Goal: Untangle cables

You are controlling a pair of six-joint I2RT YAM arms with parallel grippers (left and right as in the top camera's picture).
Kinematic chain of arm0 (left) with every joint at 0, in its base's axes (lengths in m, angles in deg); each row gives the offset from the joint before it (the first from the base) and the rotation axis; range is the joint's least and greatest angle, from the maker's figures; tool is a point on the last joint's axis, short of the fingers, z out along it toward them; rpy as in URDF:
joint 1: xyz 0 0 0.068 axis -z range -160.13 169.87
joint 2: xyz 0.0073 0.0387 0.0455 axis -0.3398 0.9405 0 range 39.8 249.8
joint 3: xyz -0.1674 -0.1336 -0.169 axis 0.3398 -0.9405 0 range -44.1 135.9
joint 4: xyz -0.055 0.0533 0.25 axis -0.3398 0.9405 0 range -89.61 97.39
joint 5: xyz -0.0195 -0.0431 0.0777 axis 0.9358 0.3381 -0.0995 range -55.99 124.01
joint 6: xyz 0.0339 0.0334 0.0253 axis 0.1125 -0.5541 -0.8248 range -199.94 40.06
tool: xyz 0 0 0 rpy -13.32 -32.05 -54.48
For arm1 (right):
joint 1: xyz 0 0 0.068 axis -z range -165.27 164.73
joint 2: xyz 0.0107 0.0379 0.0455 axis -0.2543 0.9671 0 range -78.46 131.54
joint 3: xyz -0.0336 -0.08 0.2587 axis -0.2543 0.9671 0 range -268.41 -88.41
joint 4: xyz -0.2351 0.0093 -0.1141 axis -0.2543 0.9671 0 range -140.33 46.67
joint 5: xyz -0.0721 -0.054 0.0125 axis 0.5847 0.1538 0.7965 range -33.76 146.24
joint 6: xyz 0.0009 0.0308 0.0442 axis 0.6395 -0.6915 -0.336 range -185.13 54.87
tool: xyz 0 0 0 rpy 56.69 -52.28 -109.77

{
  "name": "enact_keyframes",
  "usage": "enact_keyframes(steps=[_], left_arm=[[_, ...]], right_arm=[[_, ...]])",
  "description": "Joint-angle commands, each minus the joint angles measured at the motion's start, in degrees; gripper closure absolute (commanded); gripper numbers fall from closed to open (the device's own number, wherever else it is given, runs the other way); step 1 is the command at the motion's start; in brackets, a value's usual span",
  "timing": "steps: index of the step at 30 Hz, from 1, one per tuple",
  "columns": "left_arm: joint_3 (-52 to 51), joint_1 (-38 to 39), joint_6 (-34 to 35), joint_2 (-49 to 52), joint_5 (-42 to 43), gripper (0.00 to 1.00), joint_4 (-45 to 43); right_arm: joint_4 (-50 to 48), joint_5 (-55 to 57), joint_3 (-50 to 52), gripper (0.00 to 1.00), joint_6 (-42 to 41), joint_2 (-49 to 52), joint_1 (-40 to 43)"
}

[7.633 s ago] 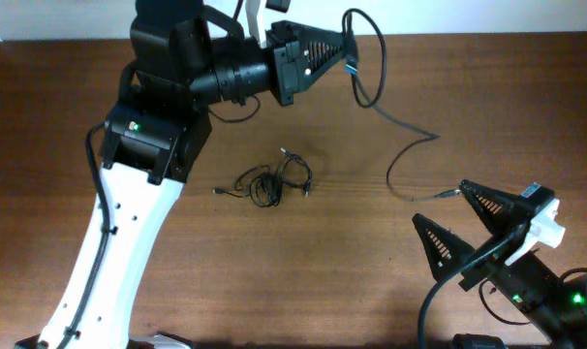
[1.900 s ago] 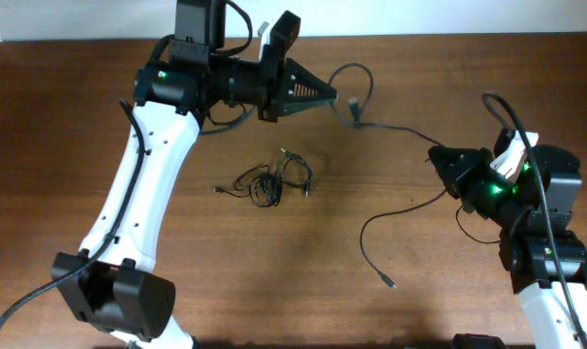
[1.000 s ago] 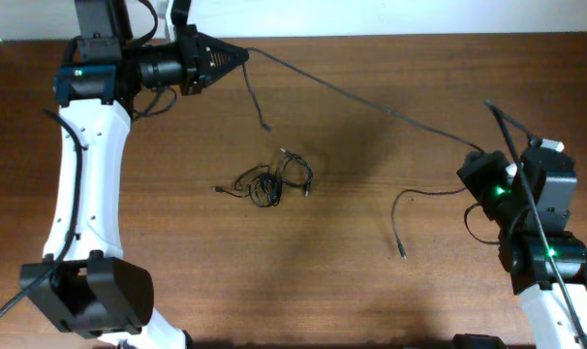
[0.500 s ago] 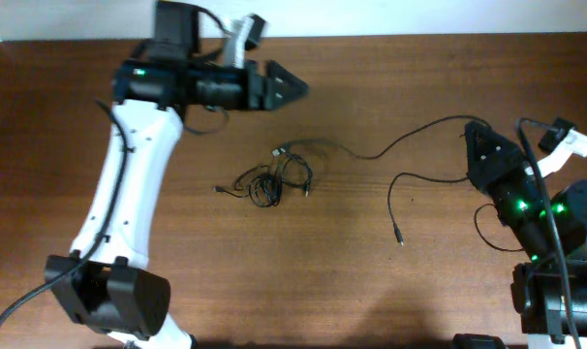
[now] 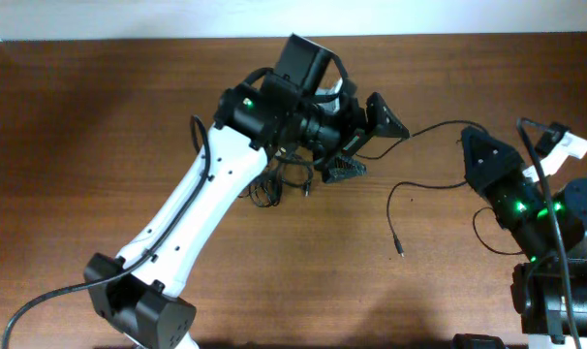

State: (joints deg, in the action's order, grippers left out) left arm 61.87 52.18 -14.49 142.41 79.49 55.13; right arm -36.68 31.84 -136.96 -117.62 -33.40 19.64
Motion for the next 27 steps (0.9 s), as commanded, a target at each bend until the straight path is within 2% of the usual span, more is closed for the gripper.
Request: enact_keyframes(steps=[1,6,10,12,17,19,24,27], left_arm=[[0.79,0.17,18.64,-1.36,-8.0,0.0,-2.97],[0.79,0.17,26.73,-1.36,-7.48,0.02,-6.73],[0.79,0.17,26.95,-1.36,-3.58,0.03,-6.84],[0.79,0.17,28.04,-1.36,-0.33,0.05,-7.82],[0.79,0.17,28.83,-1.36,6.08,0.15,-8.0],[0.79,0.17,28.83,-1.36,6.23,0.21,-8.0],[0.79,0.17,28.81,-1.36,6.25,0.29,-8.0],[0.79,0.15,28.76,-1.36,6.19,0.43,-8.0]], right_arm=[[0.76,-2.32,-1.29,0.96,-0.02,-0.28,0.33],[0.66,-8.66,-1.29,0.96,0.22,-0.31,0.31],[-2.64,-14.05,-1.29,0.96,2.58,-0.31,-0.5],[-6.23,-14.19,-1.29,0.96,2.82,-0.28,-3.72],[-9.03,-7.72,-1.29,0.96,5.6,0.04,-11.1],[-9.6,-7.67,-1.29,0.96,5.81,0.2,-12.17],[-7.91,-7.65,-1.29,0.96,12.28,1.81,-12.5],[-7.82,-7.48,-1.29,0.96,12.22,3.91,-12.5]])
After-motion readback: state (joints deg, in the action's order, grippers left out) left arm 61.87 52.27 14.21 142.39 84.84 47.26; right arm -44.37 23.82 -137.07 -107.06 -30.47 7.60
